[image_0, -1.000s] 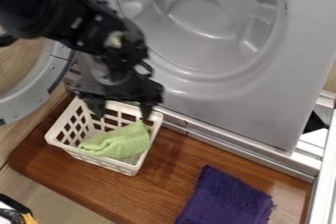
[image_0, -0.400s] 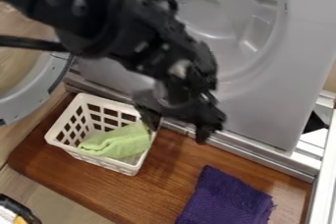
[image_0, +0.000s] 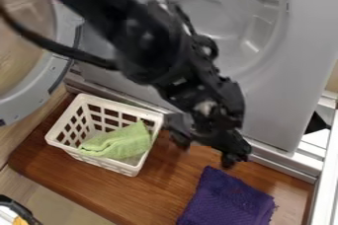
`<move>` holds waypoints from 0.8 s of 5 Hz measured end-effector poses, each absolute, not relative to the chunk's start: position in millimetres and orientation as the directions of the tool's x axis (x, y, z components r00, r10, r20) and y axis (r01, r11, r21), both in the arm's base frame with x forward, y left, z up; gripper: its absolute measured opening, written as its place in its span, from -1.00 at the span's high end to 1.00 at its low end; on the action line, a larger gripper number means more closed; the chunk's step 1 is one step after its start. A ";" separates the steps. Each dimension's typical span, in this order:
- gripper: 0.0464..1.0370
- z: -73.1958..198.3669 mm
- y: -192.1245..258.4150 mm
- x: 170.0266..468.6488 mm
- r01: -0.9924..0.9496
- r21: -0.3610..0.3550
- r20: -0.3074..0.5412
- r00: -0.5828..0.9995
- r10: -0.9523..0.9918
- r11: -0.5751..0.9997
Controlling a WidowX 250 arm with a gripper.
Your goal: Move the purple cloth to the middle of the table
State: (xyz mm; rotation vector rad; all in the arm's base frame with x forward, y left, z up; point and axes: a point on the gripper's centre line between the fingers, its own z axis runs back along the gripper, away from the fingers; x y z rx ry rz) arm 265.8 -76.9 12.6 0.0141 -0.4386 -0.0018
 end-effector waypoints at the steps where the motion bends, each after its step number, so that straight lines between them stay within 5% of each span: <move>1: -0.92 -11.7 -84.7 266.5 0.042 -0.005 0.393 0.919 -0.037 0.999; 4: -0.92 -66.3 -112.0 263.0 0.138 0.001 0.309 0.942 -0.131 0.990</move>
